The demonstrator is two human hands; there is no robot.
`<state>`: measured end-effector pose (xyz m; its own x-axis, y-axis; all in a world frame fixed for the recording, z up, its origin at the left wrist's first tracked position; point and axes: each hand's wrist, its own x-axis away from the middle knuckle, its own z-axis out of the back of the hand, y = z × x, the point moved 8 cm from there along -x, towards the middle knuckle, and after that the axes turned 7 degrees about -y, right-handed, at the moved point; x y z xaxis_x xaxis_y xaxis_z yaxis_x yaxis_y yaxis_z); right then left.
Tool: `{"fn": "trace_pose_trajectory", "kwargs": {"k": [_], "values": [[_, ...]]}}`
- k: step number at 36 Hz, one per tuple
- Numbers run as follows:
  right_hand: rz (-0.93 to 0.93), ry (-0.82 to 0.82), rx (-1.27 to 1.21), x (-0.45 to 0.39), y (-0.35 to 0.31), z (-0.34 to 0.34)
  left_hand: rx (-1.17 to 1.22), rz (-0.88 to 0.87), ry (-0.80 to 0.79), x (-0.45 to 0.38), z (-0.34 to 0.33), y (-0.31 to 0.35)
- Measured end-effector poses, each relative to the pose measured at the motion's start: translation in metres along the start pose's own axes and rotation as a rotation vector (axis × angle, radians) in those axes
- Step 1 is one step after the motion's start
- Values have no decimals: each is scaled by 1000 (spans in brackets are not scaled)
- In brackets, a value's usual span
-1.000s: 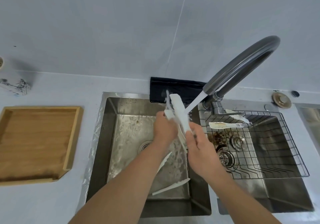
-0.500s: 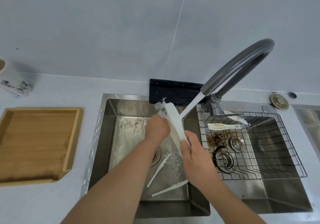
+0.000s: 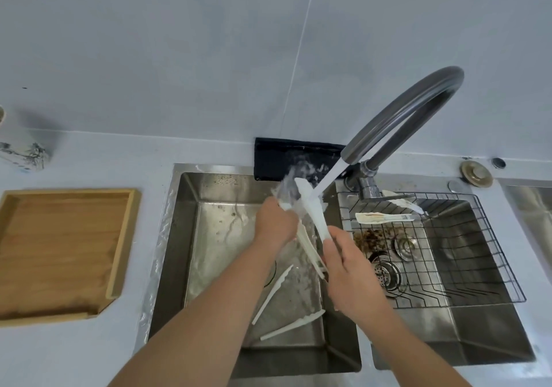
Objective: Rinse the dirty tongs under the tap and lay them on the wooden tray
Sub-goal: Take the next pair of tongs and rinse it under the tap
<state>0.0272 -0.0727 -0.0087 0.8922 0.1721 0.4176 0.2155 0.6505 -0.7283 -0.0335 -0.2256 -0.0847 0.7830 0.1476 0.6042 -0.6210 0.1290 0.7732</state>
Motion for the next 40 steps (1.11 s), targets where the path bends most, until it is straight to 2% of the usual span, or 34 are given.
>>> {"fn": "trace_pose_trajectory", "kwargs": {"k": [6,10,17,20,24,29,35,40], "values": [[9,-34,52,8,-7,0,-33,26,77,-4,13,2],[-10,-30,3,6,1,8,79,-20,54,0,10,5],[-209,-3,-449,-1,27,15,600,16,-269,11,-17,2],[-380,3,-606,-6,47,10,539,-86,-343,10,-16,5],[-561,-118,-680,-7,54,-7,461,-181,-424,13,-17,9],[-603,-182,-732,-8,49,-17,363,-270,-308,13,-3,17],[-413,-206,-535,-12,34,-13,358,-273,-126,3,14,25],[-279,-162,-382,-12,21,-14,395,-265,25,-3,22,27]]}}
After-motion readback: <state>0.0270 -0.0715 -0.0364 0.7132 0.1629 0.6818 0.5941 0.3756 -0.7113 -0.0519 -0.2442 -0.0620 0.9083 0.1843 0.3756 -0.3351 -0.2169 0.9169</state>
